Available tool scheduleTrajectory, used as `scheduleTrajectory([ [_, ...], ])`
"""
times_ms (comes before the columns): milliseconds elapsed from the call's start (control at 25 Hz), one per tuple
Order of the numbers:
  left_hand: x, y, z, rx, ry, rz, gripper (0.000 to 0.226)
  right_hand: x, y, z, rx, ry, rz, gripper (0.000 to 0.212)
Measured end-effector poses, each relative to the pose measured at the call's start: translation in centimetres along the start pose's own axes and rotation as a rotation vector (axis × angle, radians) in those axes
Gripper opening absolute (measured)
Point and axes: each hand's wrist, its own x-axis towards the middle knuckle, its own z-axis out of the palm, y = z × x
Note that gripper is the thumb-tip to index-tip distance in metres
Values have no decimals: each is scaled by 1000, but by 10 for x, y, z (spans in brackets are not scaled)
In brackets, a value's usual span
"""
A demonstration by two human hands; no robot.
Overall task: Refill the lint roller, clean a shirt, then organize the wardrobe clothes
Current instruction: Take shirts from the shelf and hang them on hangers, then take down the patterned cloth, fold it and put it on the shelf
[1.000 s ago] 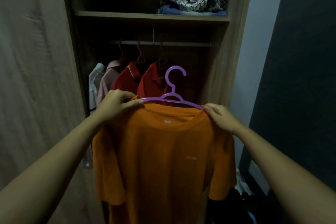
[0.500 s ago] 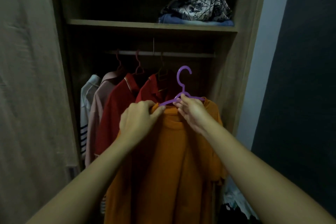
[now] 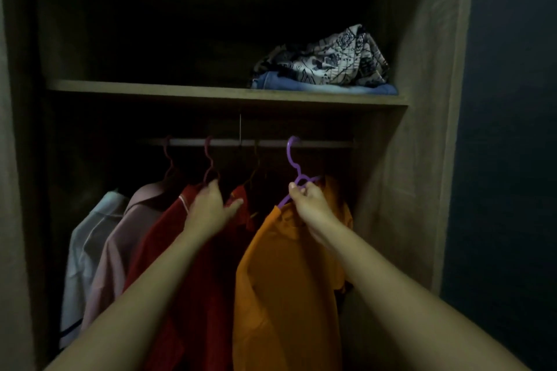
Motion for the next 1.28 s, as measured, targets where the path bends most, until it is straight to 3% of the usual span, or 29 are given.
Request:
scheduleTrajectory([
  [120,21,-14,23,74,-176,10,70,43,-4,5,-80,70,-40,23],
  [240,29,-21,30,90,-160,135,53,76,-14,10,-53,124,-17,32],
  [520,38,-31,19,46,-174,250,55,112,7,5,-101,56,100,41],
  [680,41,-32,18,35,-153,263,53,125,27,6,-134,66,114,41],
  [840,41,-33,21,28,-155,272,53,131,39,10,-332,106,52,42],
  [1000,45,-35,23,22,-148,287,55,143,27,15,-255,128,-19,47],
  [1120,43,-33,22,29,-148,287,54,162,30,1,-196,141,44,50],
  [1280,35,-22,9,244,-197,254,48,160,41,-6,-242,167,123,54],
])
